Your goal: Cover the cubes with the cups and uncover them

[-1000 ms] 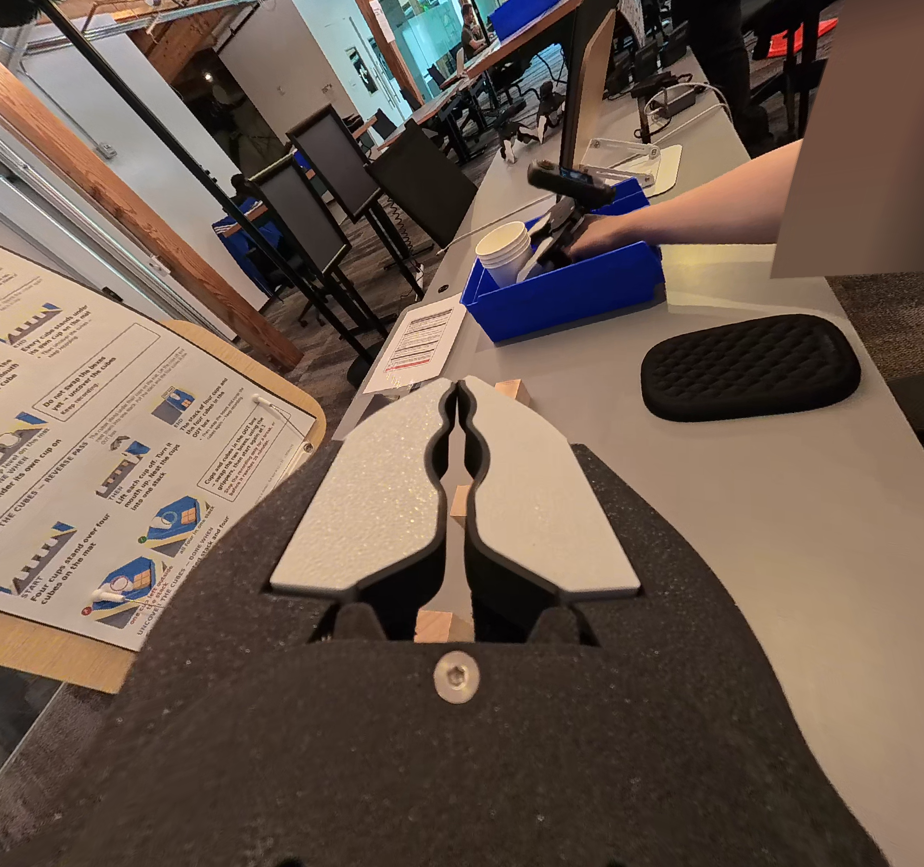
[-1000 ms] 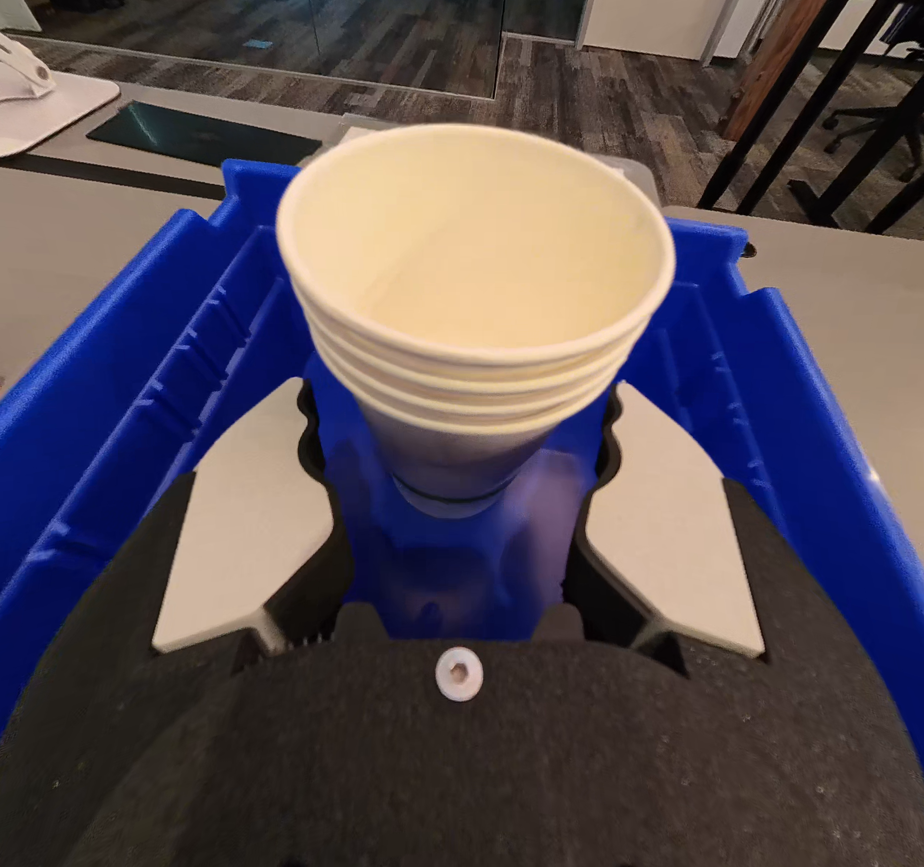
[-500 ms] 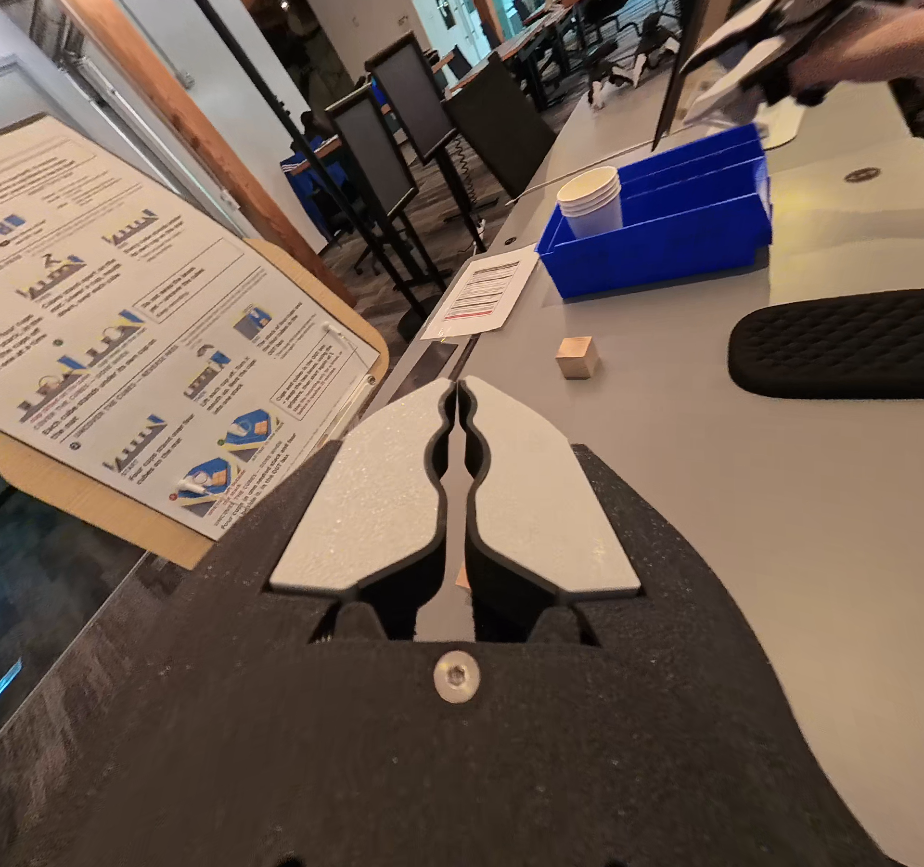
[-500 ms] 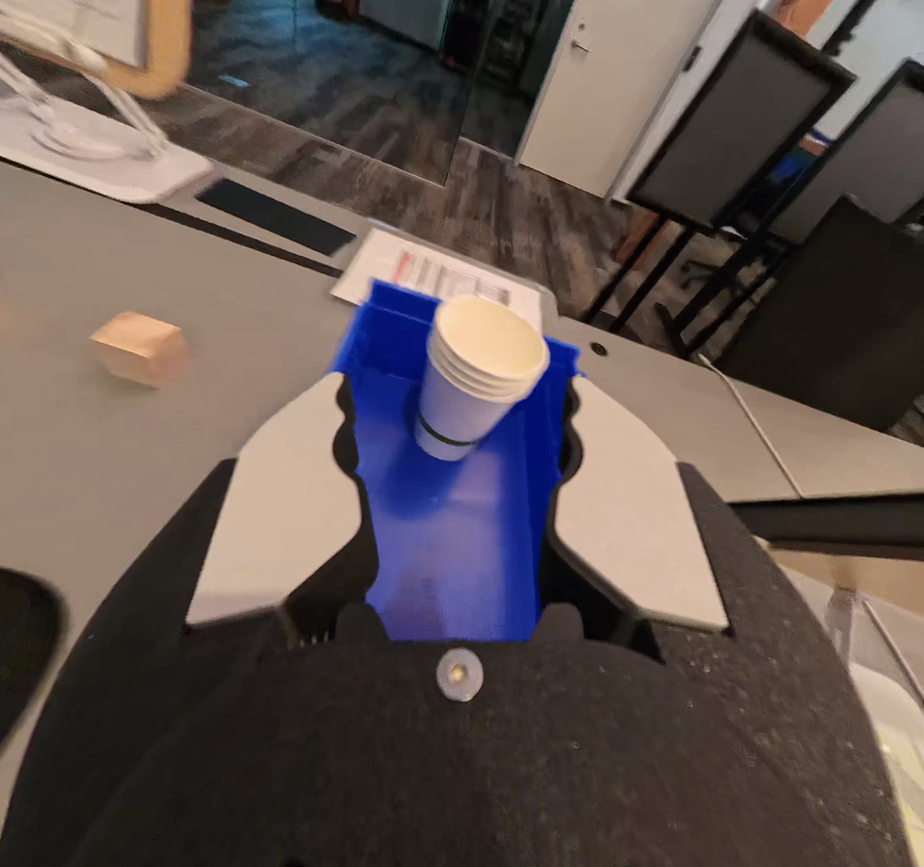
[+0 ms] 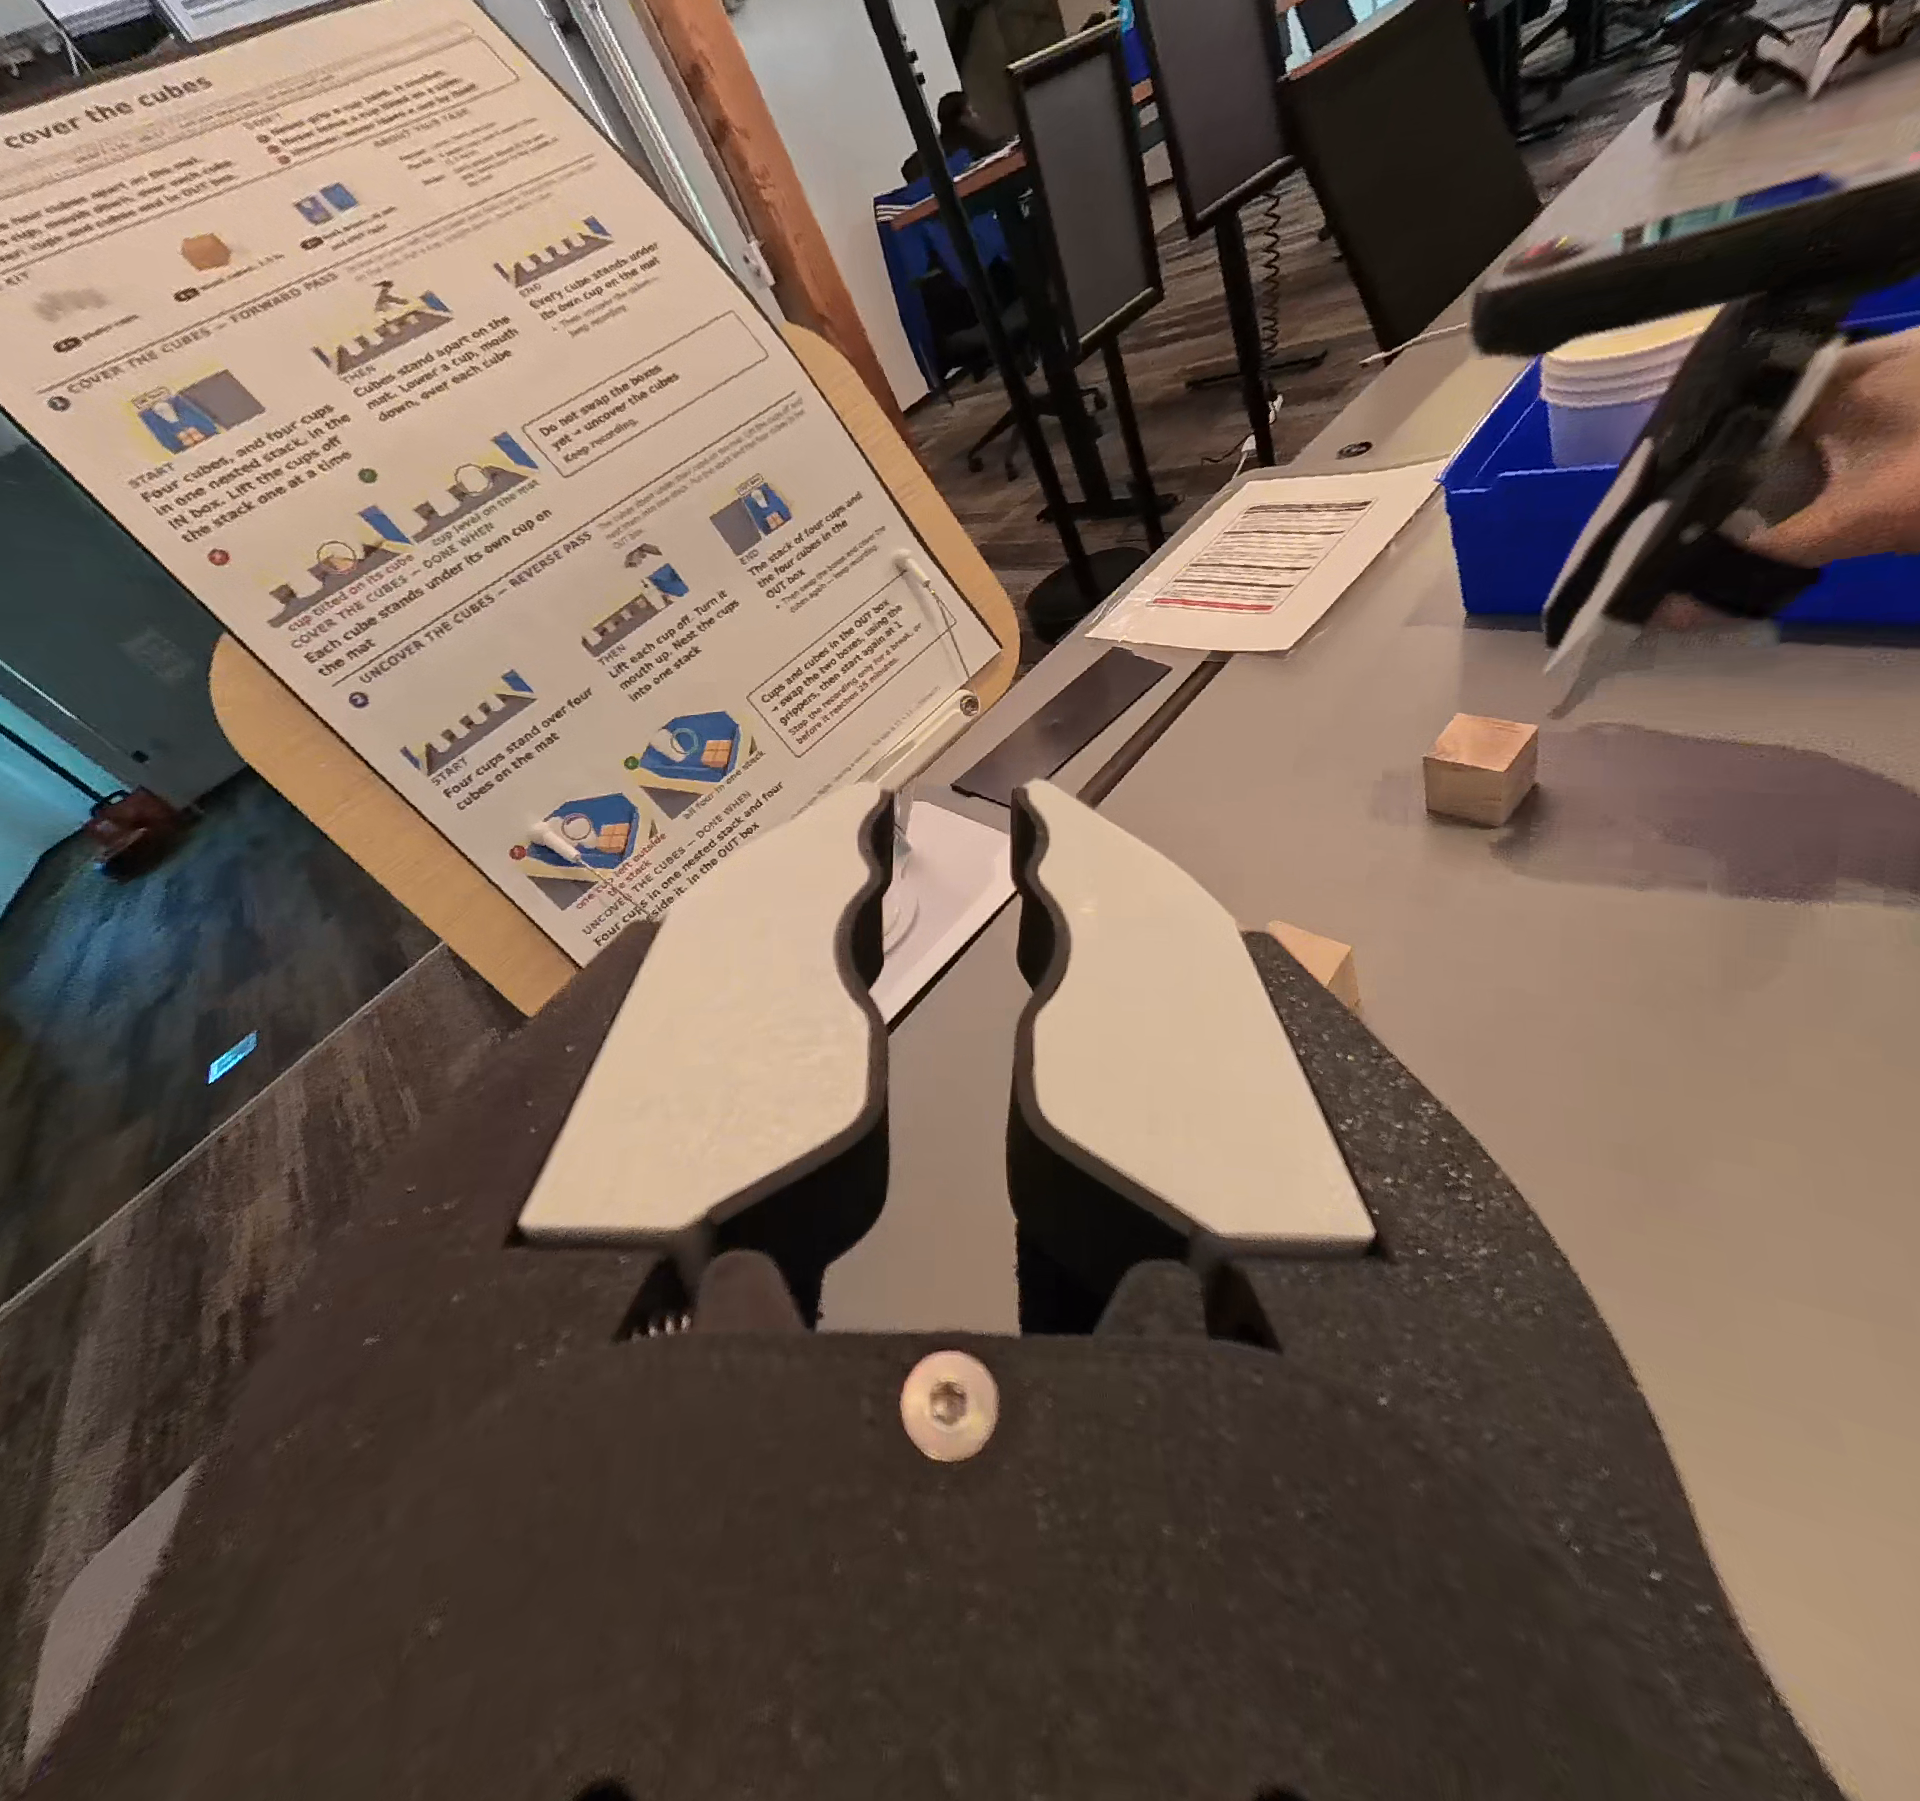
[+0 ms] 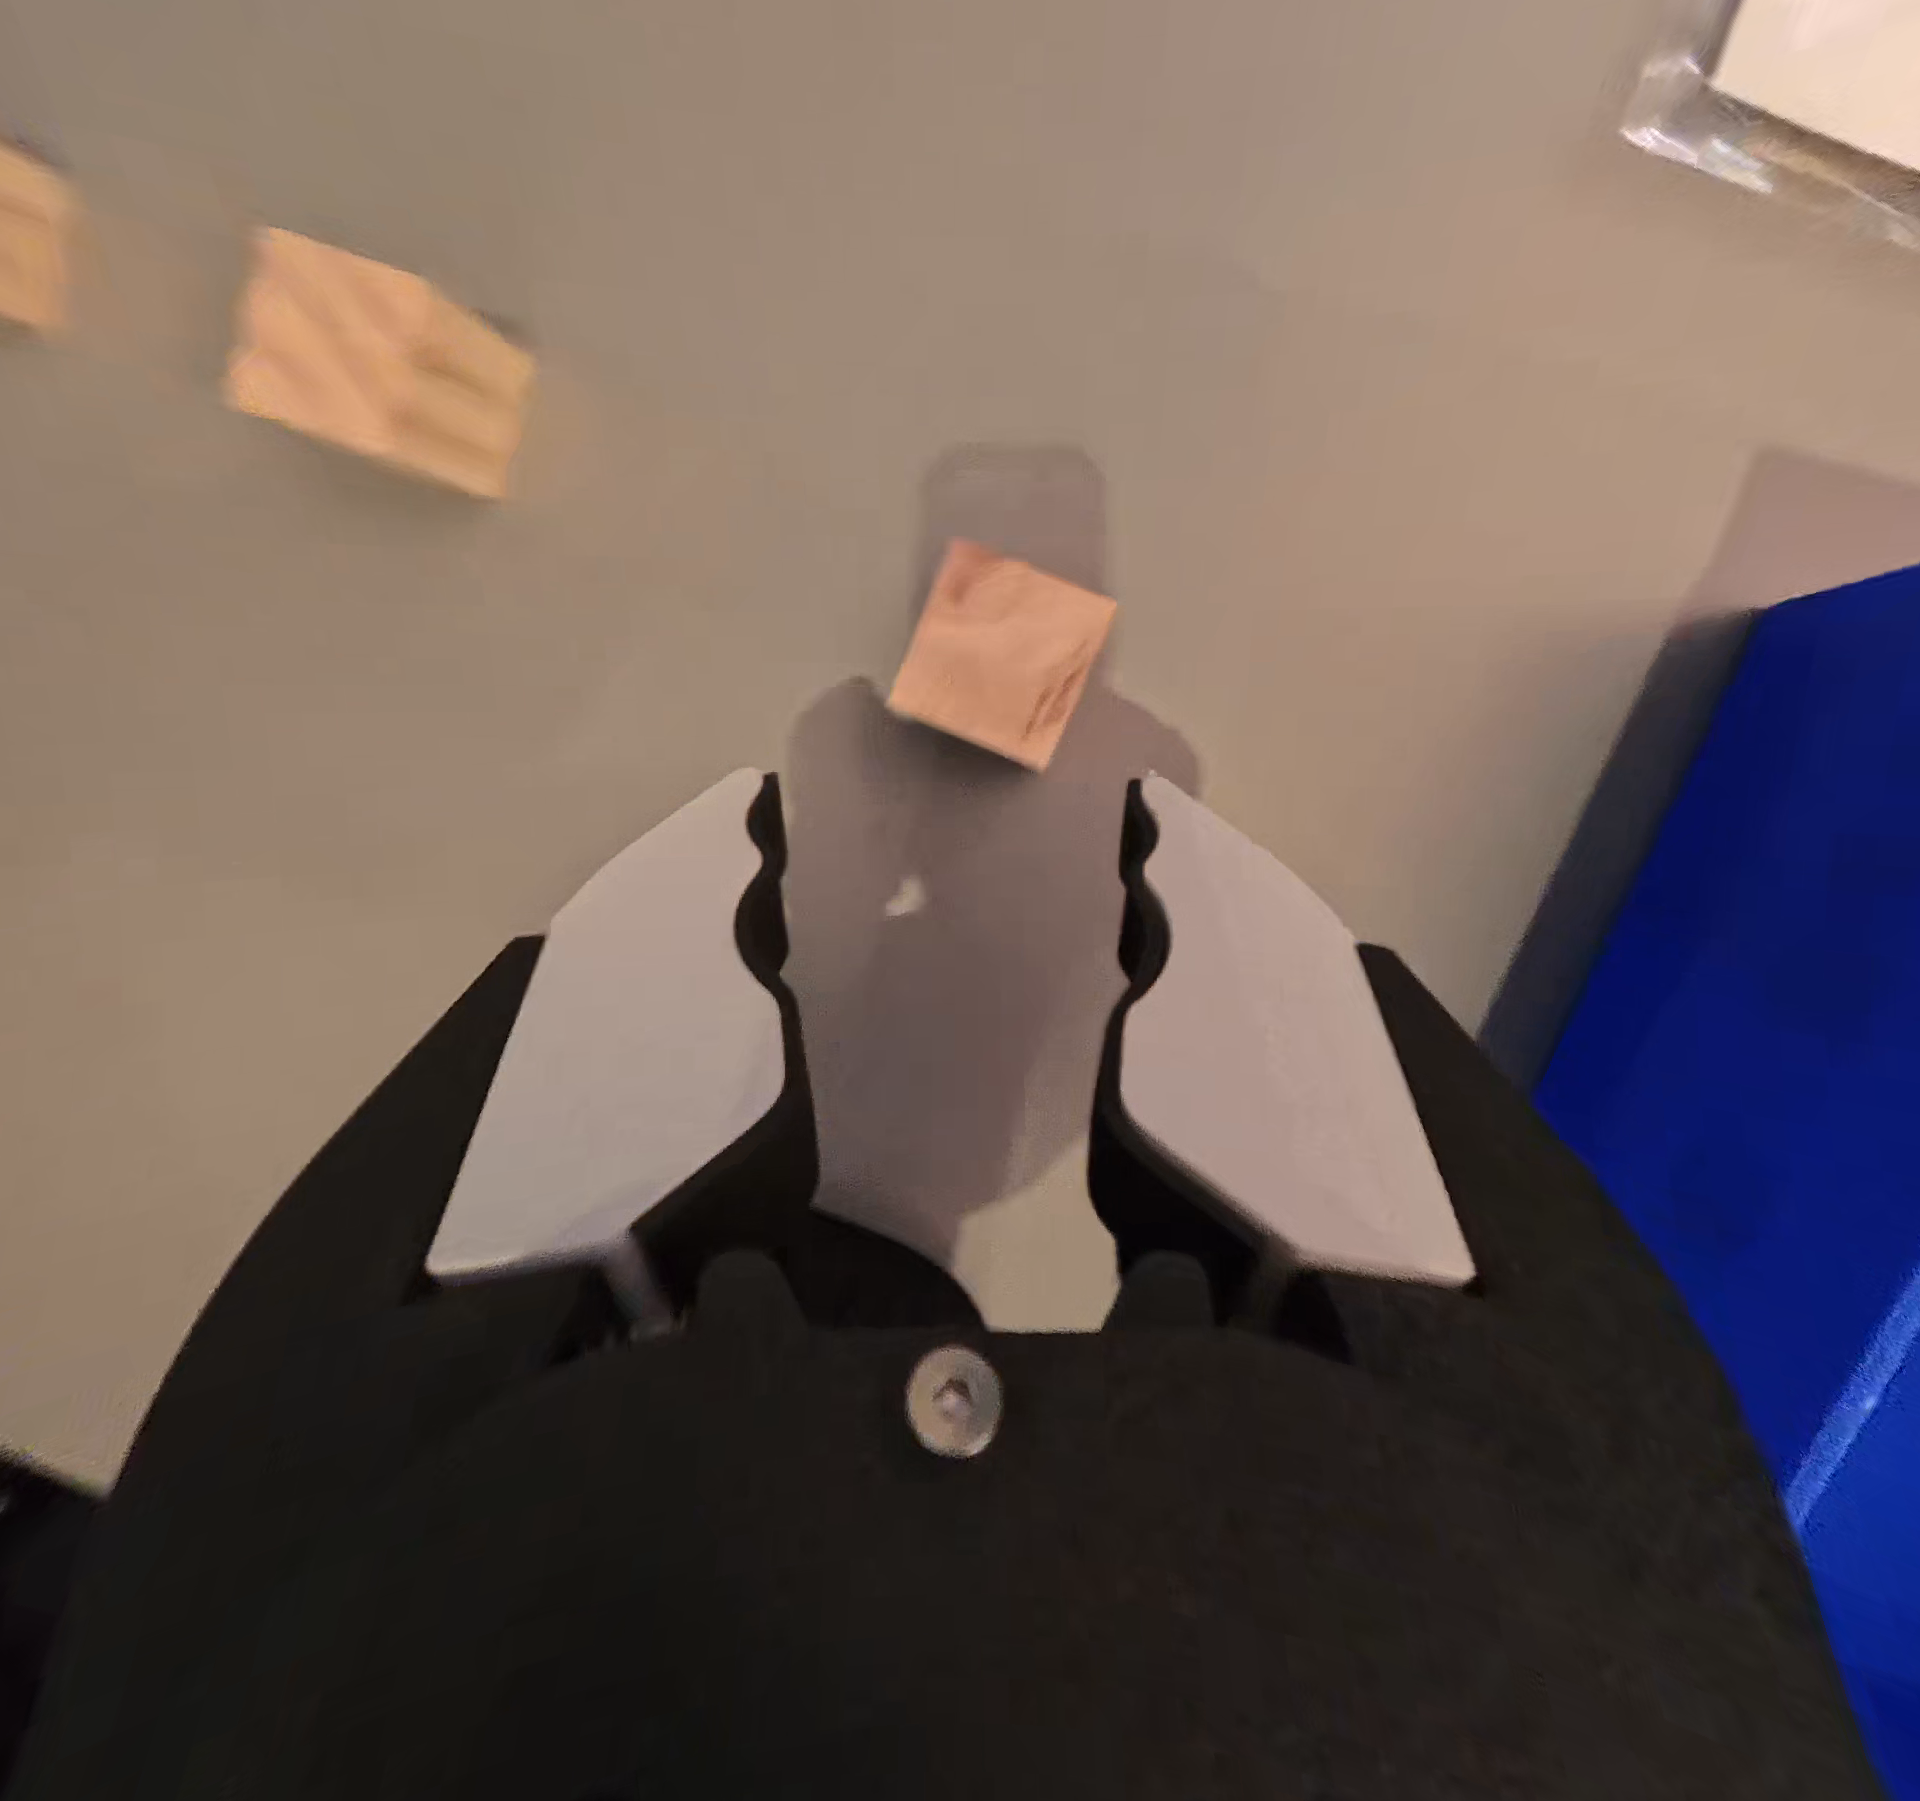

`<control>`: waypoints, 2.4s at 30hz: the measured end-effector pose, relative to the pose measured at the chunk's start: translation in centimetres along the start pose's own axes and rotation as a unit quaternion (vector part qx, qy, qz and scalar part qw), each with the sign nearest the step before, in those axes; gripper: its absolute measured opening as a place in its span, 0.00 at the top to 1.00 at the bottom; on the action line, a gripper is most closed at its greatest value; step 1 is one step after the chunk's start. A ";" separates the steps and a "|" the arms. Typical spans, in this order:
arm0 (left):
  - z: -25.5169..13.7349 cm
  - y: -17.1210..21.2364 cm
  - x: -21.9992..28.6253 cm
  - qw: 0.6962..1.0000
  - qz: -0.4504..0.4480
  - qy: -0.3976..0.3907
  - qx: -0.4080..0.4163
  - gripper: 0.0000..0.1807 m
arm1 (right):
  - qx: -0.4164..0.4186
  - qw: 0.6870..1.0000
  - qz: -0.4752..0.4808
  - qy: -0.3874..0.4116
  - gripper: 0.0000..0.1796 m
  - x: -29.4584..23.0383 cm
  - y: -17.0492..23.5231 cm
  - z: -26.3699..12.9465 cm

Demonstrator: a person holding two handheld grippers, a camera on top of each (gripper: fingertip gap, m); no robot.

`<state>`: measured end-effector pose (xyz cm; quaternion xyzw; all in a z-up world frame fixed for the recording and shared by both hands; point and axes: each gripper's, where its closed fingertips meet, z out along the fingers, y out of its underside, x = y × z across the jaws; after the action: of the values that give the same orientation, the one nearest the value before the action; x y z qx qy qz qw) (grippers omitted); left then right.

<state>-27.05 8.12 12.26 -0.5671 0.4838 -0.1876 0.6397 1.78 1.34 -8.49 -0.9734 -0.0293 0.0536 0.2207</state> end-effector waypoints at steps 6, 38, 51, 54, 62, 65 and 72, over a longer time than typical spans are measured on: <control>-0.4 -0.2 0.1 1.000 0.000 0.009 0.001 0.89 | -0.057 0.996 0.051 0.041 0.63 1.1 -0.8 3.0; 0.0 0.9 0.4 0.999 0.005 0.026 -0.027 0.89 | -0.097 0.995 -0.033 -0.011 0.74 -3.3 1.4 2.0; 0.8 1.6 1.8 0.997 0.026 0.040 -0.053 0.89 | 0.032 0.998 -0.021 0.047 0.74 7.3 3.7 -16.3; 0.6 1.3 1.9 0.998 0.023 0.043 -0.047 0.89 | 0.027 0.997 0.028 0.061 0.74 12.9 6.0 -16.9; -0.7 0.3 2.0 0.997 -0.005 0.073 -0.025 0.89 | -0.039 0.992 0.094 0.078 0.74 22.9 11.7 -11.0; -1.6 -0.1 1.3 0.998 -0.010 0.067 -0.016 0.89 | -0.070 0.990 0.091 0.081 0.74 24.9 13.3 -8.4; -3.0 -0.7 0.4 0.998 -0.021 0.063 0.003 0.89 | -0.114 0.984 0.081 0.109 0.74 27.0 15.0 -5.5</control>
<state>-29.12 6.01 13.02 -0.5622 0.5107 -0.2383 0.6053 29.73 -12.35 -12.51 -0.9914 0.0680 -0.0386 0.1046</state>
